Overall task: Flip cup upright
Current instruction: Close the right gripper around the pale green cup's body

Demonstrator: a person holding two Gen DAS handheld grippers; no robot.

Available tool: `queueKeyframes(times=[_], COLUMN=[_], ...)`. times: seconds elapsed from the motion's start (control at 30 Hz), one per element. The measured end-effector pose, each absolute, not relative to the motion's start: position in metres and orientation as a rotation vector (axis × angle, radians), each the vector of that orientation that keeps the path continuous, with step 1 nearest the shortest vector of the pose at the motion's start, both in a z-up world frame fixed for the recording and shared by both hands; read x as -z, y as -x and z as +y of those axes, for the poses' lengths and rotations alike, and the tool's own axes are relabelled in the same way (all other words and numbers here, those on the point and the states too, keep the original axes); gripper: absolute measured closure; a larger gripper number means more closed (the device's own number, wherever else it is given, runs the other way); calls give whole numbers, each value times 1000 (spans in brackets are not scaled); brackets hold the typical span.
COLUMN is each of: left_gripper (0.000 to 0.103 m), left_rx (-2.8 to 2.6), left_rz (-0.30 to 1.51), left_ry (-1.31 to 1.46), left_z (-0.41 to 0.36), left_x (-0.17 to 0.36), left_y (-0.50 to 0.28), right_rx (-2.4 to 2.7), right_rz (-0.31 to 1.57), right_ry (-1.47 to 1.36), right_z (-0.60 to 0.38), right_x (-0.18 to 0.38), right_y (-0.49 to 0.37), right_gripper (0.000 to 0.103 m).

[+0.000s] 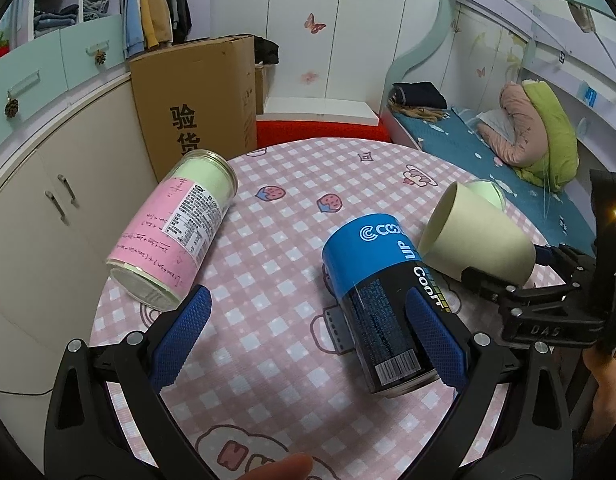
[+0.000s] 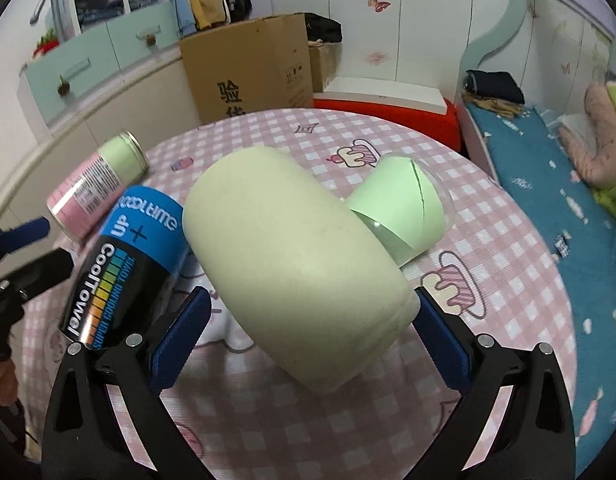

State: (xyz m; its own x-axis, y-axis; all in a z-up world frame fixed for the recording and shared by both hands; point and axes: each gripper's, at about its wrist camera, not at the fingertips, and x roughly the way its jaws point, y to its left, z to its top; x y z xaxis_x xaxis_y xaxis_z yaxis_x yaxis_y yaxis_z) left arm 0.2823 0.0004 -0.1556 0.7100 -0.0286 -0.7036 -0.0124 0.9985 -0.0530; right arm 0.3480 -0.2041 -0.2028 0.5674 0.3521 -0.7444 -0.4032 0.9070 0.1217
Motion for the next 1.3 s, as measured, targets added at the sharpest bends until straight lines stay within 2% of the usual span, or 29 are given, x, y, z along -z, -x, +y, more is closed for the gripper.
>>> queueKeyframes(times=[0.03,0.33,0.6,0.9,1.1,1.3], left_gripper=[5,5,5,5,5,5], left_rx=[9,6,4,13,3,-11], left_rz=[781,787,795,799,798,797], left_ry=[56,51,53,48,40,39], left_z=[1,3,3,1,-2,-1], left_x=[156,155,155,154,152,146], left_y=[-282,-276,-272,-270,-267,-252], right_rx=[-452,-495,-483,-496,-498,-359], right_rz=[864,859,877,854,874,889], right_ry=[57,10,29,98,42,-69], right_z=[-205,-210,-208,-196,-197,-218], right_x=[202,202,197,195,201,200], right_y=[-349,-355,-338,-347,-346,-308], right_gripper=[11,12,25,24,27,27])
